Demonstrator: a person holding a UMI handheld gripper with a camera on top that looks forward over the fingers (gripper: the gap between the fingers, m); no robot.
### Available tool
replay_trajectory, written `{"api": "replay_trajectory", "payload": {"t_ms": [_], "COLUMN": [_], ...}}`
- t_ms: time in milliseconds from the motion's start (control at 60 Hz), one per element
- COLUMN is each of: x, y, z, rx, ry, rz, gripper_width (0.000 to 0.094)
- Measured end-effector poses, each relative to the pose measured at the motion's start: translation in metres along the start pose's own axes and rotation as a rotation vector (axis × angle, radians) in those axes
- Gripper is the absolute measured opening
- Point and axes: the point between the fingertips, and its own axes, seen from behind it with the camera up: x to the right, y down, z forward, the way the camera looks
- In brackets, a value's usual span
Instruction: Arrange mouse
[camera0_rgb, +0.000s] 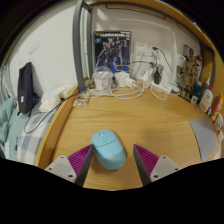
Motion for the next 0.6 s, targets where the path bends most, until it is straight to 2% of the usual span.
{"api": "replay_trajectory", "payload": {"t_ms": [100, 117, 133, 300, 433, 600], "x": [0.007, 0.010, 0.017, 0.024, 0.026, 0.027], "y": [-0.009, 0.008, -0.011, -0.025, -0.040, -0.036], "z": [0.008, -0.002, 0.017, 0.037, 0.051, 0.045], "rx": [-0.001, 0.009, -0.008, -0.009, 0.005, 0.026], "ry": [0.041, 0.054, 0.047, 0.074, 0.094, 0.080], "rz": [0.025, 0.041, 0.031, 0.066, 0.087, 0.102], "gripper_width": [0.0774, 0.0774, 0.0771, 0.0700, 0.0548, 0.0443]}}
